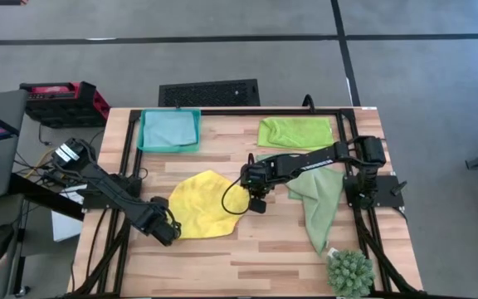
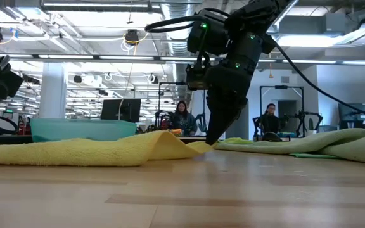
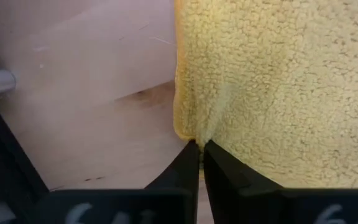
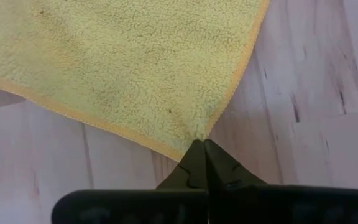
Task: Fold microfiber towels
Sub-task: Fold the yellow microfiber towel
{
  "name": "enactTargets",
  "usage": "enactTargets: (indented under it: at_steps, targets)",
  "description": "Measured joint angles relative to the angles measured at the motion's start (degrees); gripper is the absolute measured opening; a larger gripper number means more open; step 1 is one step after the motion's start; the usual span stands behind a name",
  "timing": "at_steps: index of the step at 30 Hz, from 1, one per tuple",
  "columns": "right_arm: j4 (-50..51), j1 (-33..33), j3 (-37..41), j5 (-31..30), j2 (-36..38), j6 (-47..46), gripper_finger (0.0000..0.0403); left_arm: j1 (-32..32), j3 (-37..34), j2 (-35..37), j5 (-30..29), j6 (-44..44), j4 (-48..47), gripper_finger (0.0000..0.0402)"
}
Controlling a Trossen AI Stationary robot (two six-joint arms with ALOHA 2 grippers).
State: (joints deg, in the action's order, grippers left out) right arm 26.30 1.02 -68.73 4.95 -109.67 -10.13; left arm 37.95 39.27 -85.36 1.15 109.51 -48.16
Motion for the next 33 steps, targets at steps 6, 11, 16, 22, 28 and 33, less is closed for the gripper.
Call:
enactTargets:
  at_steps: [6,11,16,22,28,33]
  targets:
    - [0.0,0.0,0.0,0.0,0.0,0.0,0.0002,0.0,0.8,0.0,-0.8,0.0,-0.2,0.0002]
    - [0.9,0.0,0.0,0.0,0.3,0.0,0.0002,-0.1,2.5,0.2,-2.3,-0.1,-0.4,0.0001]
    - [4.9,-0.1,-0.6,-0.3,2.1,0.0,0.0002,0.0,5.4,0.2,-3.9,-0.5,-1.5,0.0]
    - [6.7,-0.7,-3.9,-0.5,3.4,0.1,0.0002,-0.6,9.8,1.8,-6.6,-0.7,-7.8,0.0]
    - [7.3,-1.6,-5.5,-0.1,3.2,0.0,0.0015,-2.5,10.4,3.3,-7.0,-4.4,-9.6,0.0]
    - [7.7,-1.2,-5.5,-0.1,2.9,0.0,0.0067,-3.5,10.4,3.2,-6.6,-5.4,-9.5,0.0]
